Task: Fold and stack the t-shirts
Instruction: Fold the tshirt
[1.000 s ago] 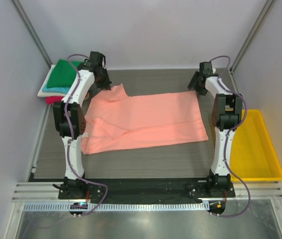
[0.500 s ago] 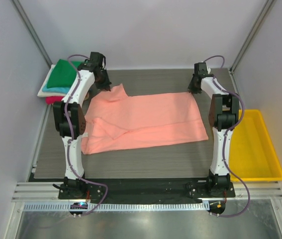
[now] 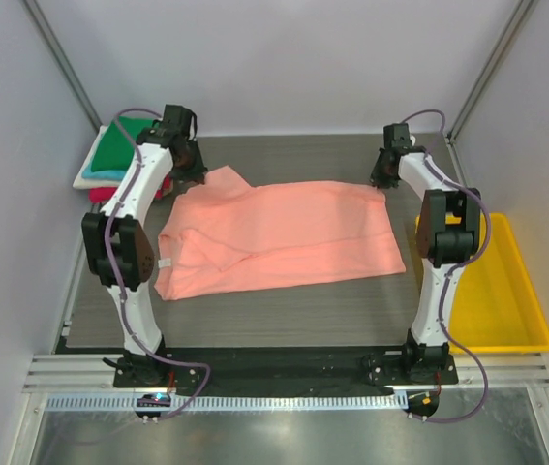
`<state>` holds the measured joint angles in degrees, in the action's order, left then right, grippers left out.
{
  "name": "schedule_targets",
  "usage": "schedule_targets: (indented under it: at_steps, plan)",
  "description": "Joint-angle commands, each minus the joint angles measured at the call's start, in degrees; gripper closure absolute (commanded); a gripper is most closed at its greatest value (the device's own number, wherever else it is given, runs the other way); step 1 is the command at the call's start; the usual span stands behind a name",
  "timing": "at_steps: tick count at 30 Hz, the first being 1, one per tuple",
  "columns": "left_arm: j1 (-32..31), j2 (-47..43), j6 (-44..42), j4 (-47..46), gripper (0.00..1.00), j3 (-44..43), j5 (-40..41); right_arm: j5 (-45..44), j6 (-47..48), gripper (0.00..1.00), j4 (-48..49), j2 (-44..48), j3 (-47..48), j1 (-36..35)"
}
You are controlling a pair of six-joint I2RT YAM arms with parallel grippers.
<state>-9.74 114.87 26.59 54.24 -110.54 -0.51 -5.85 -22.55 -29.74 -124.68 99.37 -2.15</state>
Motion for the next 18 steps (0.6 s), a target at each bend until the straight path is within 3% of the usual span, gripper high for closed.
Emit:
schedule_targets:
  at_steps: [1, 18]
  plan:
    - [0.07, -7.28, -0.48, -1.15, 1.00, 5.41, 2.36, 0.75, 0.84, 0.99, -0.06, 8.66, -3.21, -0.05]
    - [-1.95, -30.57, -0.92, -3.35, 1.00, 31.69, 5.43, -4.17, 1.01, 0.99, 0.64, 17.19, -15.35, -0.04]
